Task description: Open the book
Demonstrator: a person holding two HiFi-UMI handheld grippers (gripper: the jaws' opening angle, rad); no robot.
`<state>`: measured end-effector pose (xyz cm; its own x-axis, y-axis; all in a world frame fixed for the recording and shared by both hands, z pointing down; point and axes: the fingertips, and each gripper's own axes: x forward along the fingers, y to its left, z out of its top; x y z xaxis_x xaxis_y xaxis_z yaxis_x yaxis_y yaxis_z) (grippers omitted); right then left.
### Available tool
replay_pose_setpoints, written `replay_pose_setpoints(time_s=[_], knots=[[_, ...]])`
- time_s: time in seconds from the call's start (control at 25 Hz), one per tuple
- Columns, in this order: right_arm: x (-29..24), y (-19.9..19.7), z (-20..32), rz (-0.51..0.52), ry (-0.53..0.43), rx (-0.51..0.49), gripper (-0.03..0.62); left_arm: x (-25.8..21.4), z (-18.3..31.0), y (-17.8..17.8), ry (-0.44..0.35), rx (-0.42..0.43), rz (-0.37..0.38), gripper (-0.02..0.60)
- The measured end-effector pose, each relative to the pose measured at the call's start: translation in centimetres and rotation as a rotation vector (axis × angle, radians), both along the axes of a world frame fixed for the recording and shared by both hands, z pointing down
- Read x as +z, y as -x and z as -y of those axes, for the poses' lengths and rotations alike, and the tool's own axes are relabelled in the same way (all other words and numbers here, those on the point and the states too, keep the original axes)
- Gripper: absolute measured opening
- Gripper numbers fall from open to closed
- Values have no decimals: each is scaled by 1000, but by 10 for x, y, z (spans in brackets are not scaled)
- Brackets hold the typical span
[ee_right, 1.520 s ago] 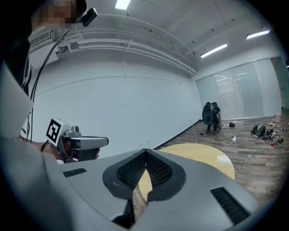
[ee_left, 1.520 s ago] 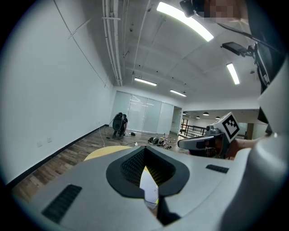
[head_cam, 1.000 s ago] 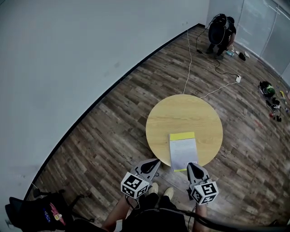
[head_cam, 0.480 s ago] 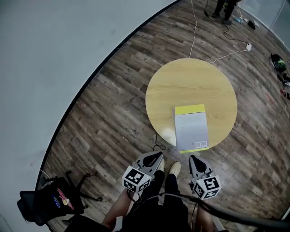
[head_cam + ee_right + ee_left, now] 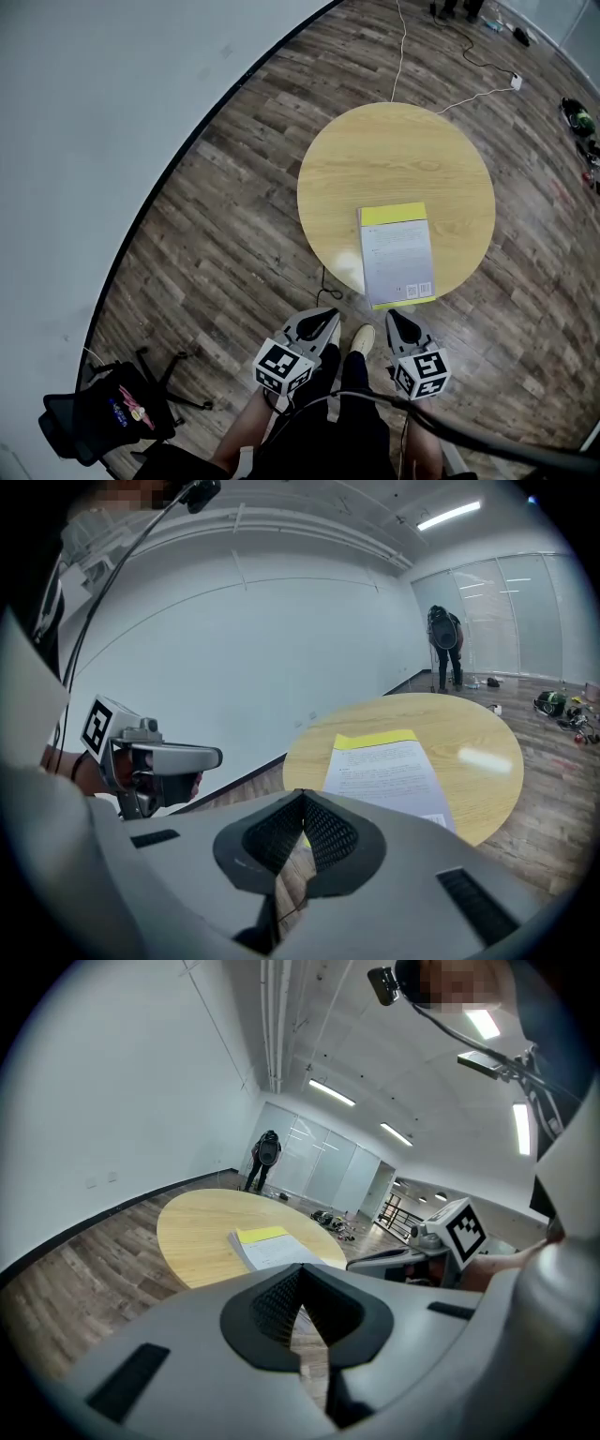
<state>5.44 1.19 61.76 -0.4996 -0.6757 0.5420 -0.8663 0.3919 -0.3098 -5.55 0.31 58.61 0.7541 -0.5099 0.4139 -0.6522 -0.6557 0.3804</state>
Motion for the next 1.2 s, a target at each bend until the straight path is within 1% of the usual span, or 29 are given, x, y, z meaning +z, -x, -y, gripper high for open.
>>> replay_pose_setpoints(time_s=[0.2, 0.36, 0.64, 0.68, 0.72, 0.76, 0.8, 0.92, 1.2], knots=[[26, 8, 12, -32, 32, -6, 3, -2, -1, 1, 2, -2, -4, -5], [51, 11, 21, -33, 77, 3, 5, -1, -3, 2, 9, -5, -7, -5], [57, 17, 17, -49, 96, 11, 5, 1, -2, 9, 17, -19, -9, -5], [58, 17, 16, -51, 105, 13, 70, 1, -2, 10, 18, -21, -11, -5], [60, 18, 16, -53, 117, 12, 161, 1, -1, 10, 19, -23, -13, -5], [63, 19, 15, -60, 131, 7, 189, 1, -1, 10, 19, -25, -14, -5], [66, 21, 14, -71, 145, -3, 235, 1, -1, 10, 20, -25, -16, -5], [73, 25, 10, -93, 173, -29, 242, 1, -1, 10, 21, -25, -18, -5], [79, 29, 11, -103, 186, -32, 242, 4, -1, 13, 30, -37, -14, -5]])
